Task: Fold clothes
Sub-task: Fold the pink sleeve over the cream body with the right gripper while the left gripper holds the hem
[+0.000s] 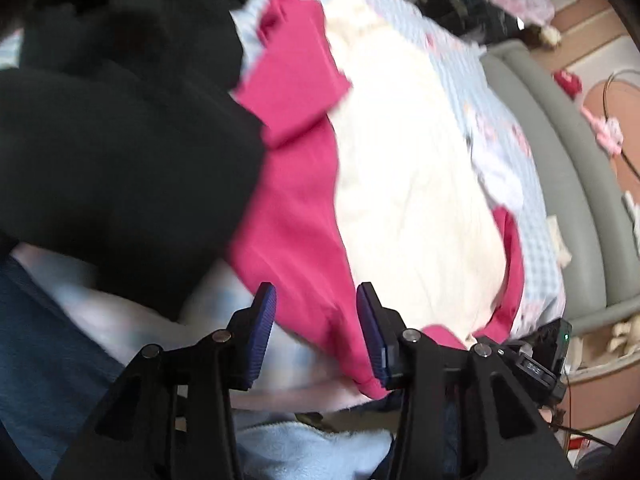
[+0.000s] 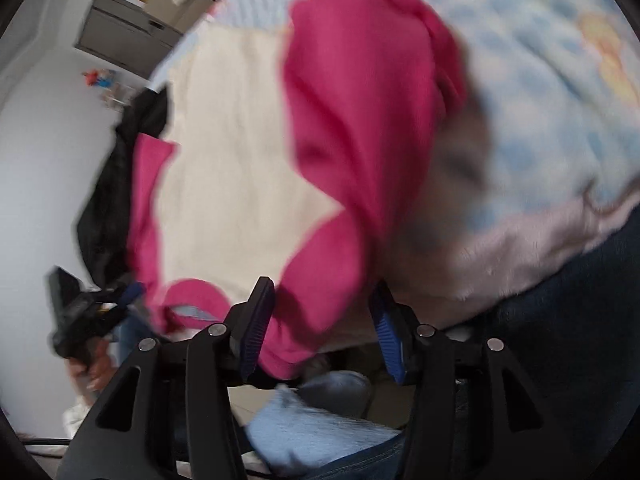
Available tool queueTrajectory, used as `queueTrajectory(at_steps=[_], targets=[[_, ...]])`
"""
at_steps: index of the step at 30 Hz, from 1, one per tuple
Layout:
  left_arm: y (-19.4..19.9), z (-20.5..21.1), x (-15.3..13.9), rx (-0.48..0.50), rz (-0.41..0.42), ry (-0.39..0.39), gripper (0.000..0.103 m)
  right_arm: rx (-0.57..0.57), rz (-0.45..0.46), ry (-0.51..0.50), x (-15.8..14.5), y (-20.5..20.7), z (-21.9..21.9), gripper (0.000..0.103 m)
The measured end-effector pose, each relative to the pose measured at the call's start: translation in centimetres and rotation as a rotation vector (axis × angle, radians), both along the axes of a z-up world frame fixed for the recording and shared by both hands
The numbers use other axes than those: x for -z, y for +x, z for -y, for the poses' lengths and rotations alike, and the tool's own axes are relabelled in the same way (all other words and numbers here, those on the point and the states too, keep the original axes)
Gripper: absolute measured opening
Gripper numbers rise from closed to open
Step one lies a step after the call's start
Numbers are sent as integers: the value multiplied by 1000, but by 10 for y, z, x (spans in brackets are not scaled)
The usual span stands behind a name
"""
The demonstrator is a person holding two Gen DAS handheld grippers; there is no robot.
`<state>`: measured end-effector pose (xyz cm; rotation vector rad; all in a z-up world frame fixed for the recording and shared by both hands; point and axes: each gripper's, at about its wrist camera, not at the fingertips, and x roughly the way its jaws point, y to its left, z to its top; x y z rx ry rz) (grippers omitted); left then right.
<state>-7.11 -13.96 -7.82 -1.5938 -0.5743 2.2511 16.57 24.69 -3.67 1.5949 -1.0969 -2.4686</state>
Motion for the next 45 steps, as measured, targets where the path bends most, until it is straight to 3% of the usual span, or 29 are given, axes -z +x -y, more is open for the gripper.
queueTrajectory(at_steps=[3,6,8,12,16,18,20,25,27,30,32,35,39,41,43,45], targets=[[-2,-11,10,16,21,-71,43,16,30,43,3,3,2,50],[-3,-9,15,10,47,-61,43,19,19,59,-2,0,4,51],[-2,-6,16,8,57,-16,44,21,12,69,-5,-2,6,50],[1,-9,22,14,102,177,44,26,-2,89,-11,-5,8,51],[6,-16,30,23,127,123,43,30,-15,111,-18,-9,11,56],[11,-4,28,8,141,81,34,17,14,140,-14,-7,20,51],[11,-7,26,-25,133,61,33,3,43,172,-12,-2,25,39],[9,10,31,-105,144,188,32,28,59,137,-10,18,23,39],[7,17,30,-135,130,209,33,18,10,147,-22,19,28,33],[7,22,29,-160,93,158,33,38,-81,116,-36,20,25,33],[10,-3,27,-116,77,44,32,73,-96,116,-37,17,21,33],[11,-18,27,-75,89,-110,19,56,6,193,-24,3,23,33],[12,-17,27,-22,143,-193,12,51,21,197,-23,4,31,34],[13,-13,22,-19,130,-156,13,46,14,171,-25,5,33,36],[14,-2,17,-34,105,-4,19,36,-5,124,-28,5,36,39],[10,8,20,-67,110,134,50,3,-60,23,-30,6,40,39]])
